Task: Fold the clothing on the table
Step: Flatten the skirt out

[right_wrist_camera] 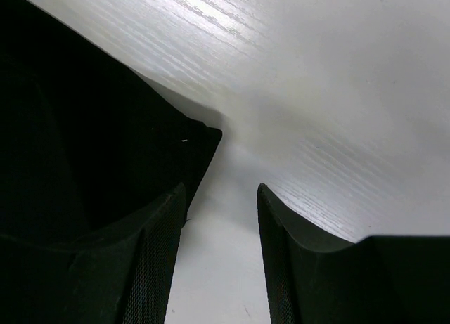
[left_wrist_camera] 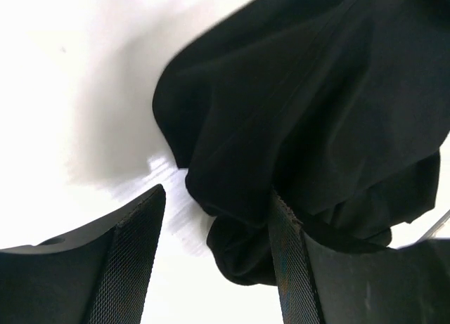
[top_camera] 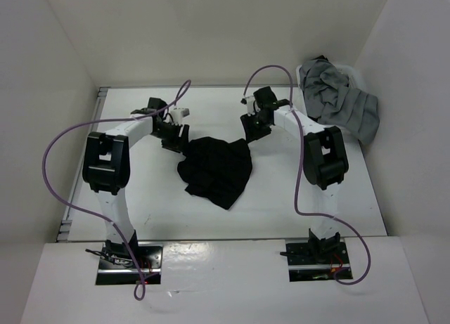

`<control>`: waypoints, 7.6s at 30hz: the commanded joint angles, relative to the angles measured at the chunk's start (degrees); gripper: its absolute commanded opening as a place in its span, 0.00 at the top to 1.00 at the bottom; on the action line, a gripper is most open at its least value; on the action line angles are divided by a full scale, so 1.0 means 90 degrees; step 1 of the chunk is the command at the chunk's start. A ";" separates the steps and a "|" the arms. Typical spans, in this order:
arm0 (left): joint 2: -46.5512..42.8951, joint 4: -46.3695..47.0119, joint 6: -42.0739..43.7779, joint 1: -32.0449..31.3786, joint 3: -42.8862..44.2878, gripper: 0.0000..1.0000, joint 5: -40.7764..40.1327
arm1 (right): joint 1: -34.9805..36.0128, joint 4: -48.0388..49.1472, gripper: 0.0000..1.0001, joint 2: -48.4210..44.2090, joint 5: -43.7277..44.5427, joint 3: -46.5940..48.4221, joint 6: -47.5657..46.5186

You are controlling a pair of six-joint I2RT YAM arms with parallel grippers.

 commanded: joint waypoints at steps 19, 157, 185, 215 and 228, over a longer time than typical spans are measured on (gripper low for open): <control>-0.0408 -0.0106 0.0176 -0.0023 -0.0046 0.35 0.0236 | 0.0293 0.0458 0.49 0.0769 -0.0702 0.0525 0.0188; 0.2572 -0.4647 0.6679 0.0623 0.2515 0.27 0.4652 | 0.2940 -0.1095 1.00 -0.3157 -0.2245 -0.0393 -0.2527; 0.2278 -0.4647 0.6729 0.0710 0.2053 0.29 0.4133 | 0.0977 0.0693 1.00 -0.1535 -0.0644 -0.0403 -0.1775; 0.2170 -0.4579 0.5850 0.0886 0.2220 0.29 0.4621 | 0.0977 0.1357 1.00 -0.1155 0.0236 -0.0276 -0.1180; 0.2170 -0.4452 0.6114 0.0710 0.1643 0.37 0.3997 | 0.0977 0.1415 1.00 -0.1155 0.0177 -0.0276 -0.1121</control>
